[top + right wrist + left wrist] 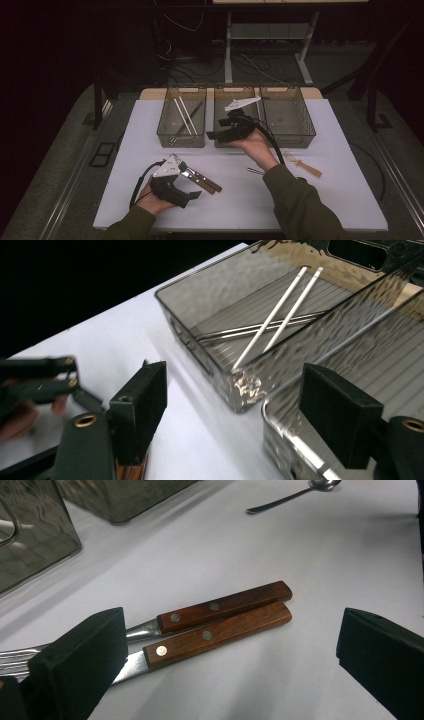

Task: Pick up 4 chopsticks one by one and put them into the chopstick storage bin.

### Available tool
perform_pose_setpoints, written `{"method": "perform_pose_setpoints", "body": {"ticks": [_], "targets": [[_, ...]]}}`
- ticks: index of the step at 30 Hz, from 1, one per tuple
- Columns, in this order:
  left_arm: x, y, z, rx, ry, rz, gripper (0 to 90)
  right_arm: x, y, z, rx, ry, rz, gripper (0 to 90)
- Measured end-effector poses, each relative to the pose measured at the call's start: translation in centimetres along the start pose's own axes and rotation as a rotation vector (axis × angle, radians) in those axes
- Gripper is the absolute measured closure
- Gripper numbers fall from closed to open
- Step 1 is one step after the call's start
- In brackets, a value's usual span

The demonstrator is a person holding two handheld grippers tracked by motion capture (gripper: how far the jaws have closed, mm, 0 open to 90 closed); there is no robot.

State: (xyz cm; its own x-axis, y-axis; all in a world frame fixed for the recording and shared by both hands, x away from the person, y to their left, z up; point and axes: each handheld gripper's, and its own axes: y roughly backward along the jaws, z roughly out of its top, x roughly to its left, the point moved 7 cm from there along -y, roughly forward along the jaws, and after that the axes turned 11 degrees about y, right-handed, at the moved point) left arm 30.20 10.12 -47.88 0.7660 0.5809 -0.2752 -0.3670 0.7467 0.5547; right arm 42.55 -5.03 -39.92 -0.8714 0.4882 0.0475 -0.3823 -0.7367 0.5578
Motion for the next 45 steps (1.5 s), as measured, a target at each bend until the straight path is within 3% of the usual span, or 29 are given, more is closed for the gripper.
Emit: {"method": "perform_pose_setpoints", "body": {"ticks": [8,22,29,45], "targets": [[0.2,-0.1,0.0,0.005,-0.004,0.013,0.0,1.0,2.6,-2.0,-0.024,0.023,0.031,27.5],[0.2,-0.1,0.0,0.006,-0.008,0.021,0.0,0.8,6.4,-5.3,-0.046,0.024,0.010,27.5],[0.1,-0.1,0.0,0.007,-0.003,0.022,0.0,0.5,7.9,-6.6,-0.037,0.036,-0.007,27.5],[0.2,0.1,0.0,0.007,-0.011,0.019,0.0,-0.2,11.3,-10.4,-0.001,0.008,-0.041,27.9]]}}
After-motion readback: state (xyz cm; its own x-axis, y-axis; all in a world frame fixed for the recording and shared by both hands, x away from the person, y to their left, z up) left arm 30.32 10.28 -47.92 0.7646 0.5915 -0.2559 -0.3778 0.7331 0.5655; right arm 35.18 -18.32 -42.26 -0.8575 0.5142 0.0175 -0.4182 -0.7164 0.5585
